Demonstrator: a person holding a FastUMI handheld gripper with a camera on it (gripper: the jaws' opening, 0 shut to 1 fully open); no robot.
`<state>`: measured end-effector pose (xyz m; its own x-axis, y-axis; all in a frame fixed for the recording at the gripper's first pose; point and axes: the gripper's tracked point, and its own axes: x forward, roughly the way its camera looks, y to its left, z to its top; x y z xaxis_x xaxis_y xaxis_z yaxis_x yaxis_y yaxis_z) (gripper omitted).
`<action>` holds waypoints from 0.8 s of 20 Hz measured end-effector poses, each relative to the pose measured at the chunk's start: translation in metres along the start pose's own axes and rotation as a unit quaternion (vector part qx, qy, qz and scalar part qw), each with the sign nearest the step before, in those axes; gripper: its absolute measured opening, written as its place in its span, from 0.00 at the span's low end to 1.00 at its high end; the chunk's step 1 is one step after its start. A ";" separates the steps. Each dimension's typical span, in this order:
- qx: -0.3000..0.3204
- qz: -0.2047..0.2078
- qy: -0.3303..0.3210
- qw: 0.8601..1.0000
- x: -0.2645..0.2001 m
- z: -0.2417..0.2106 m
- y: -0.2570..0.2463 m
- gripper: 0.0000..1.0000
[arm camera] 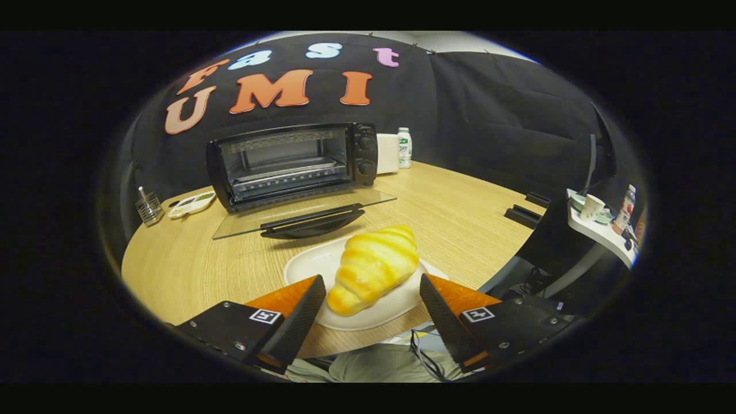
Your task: Open the toaster oven, put the food inside, and close the toaster oven door.
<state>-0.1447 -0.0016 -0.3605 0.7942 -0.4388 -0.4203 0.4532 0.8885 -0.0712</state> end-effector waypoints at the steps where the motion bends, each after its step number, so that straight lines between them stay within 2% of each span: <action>1: 0.001 -0.001 -0.001 1.000 0.001 0.001 0.001 0.98; 3: 0.014 0.005 0.018 1.000 0.004 -0.007 0.007 0.98; 6: 0.021 0.002 0.034 0.999 0.008 -0.020 0.012 0.90; 8: 0.001 -0.009 0.032 0.999 0.013 -0.019 0.010 0.83; 11: -0.028 0.002 0.022 0.999 0.011 -0.020 0.014 0.75; 13: -0.015 0.019 0.025 0.999 0.011 -0.019 0.018 0.66; 16: 0.000 0.037 0.025 0.999 0.010 -0.019 0.018 0.41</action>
<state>-0.1361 0.0129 -0.3832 0.8044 -0.3656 -0.4682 0.3951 0.9179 -0.0380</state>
